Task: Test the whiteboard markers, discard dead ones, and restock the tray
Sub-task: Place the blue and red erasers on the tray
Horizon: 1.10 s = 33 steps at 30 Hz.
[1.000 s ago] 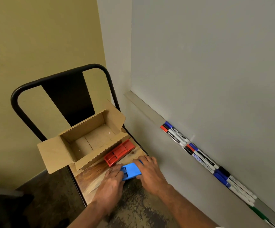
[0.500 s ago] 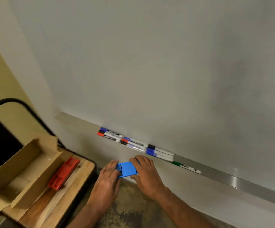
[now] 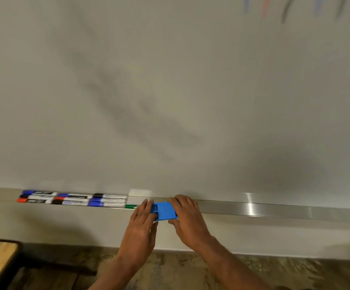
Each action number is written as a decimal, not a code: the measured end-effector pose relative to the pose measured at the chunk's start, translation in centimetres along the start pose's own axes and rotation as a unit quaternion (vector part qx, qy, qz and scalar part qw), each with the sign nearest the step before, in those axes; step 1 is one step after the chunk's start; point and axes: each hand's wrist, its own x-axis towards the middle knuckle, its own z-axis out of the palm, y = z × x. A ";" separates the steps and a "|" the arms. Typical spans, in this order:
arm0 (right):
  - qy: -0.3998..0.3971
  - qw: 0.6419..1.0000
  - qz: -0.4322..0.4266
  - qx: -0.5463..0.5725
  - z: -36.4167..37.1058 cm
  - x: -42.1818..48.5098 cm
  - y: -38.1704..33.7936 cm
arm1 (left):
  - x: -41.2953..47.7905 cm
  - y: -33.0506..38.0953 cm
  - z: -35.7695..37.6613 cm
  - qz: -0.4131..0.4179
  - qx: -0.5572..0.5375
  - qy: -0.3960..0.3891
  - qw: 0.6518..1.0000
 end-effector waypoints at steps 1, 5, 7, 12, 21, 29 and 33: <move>0.005 1.000 0.008 -0.004 -0.9 -0.7 2.0 | 1.0 1.8 1.2 0.004 -0.002 -0.004 1.000; 0.020 0.998 0.047 -0.025 -3.4 -3.0 8.8 | 4.2 7.4 5.3 0.028 -0.011 -0.028 0.999; 0.031 0.996 0.074 -0.035 -4.4 -3.9 12.0 | 5.5 10.0 7.4 0.050 -0.014 -0.050 0.997; 0.060 0.989 0.123 -0.059 -5.3 -4.9 18.0 | 9.0 13.5 12.1 0.094 -0.015 -0.082 0.992; 0.056 0.983 0.156 -0.080 -3.2 -4.9 24.5 | 9.8 15.9 17.9 0.080 0.003 -0.158 0.984; 0.061 0.986 0.130 -0.087 -1.7 -4.6 26.8 | 9.1 16.2 20.1 0.052 0.011 -0.185 0.981; 0.069 0.987 0.112 -0.090 -1.2 -4.9 27.3 | 8.9 15.8 21.3 0.060 0.013 -0.177 0.982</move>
